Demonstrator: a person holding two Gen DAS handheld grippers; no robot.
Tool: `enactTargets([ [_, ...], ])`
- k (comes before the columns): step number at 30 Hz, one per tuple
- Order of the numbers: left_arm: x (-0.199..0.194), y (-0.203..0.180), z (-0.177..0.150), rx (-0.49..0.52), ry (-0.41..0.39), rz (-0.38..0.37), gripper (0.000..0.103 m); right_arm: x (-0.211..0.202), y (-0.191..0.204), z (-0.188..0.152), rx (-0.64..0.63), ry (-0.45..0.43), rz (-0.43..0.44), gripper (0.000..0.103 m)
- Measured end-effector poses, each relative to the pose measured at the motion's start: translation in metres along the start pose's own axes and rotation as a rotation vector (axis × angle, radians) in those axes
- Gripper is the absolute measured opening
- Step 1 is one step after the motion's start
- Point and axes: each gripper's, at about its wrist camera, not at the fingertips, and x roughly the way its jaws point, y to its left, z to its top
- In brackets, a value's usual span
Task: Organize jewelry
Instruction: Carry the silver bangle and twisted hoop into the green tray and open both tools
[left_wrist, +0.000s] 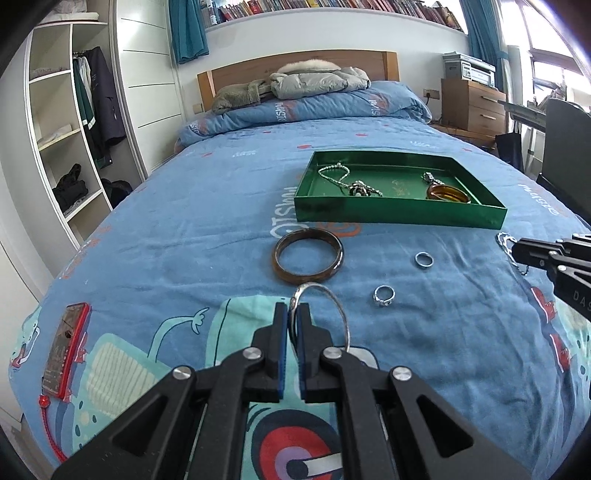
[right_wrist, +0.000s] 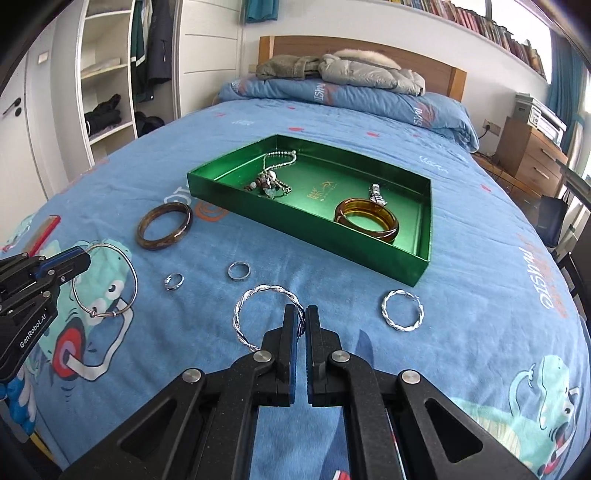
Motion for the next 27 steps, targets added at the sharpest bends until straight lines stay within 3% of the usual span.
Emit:
enactTargets([
  [9, -0.028, 0.001, 0.02, 0.033, -0.041, 0.013, 0.004, -0.03, -0.01, 0.002, 0.042, -0.062, 0.02, 0.003],
  [16, -0.033, -0.002, 0.057, 0.036, -0.073, -0.039, 0.004, -0.036, -0.024, 0.015, 0.066, -0.099, 0.018, 0.003],
  [27, 0.021, -0.038, 0.135, 0.039, -0.083, -0.159, 0.004, 0.003, -0.055, 0.066, 0.063, -0.112, -0.003, 0.003],
])
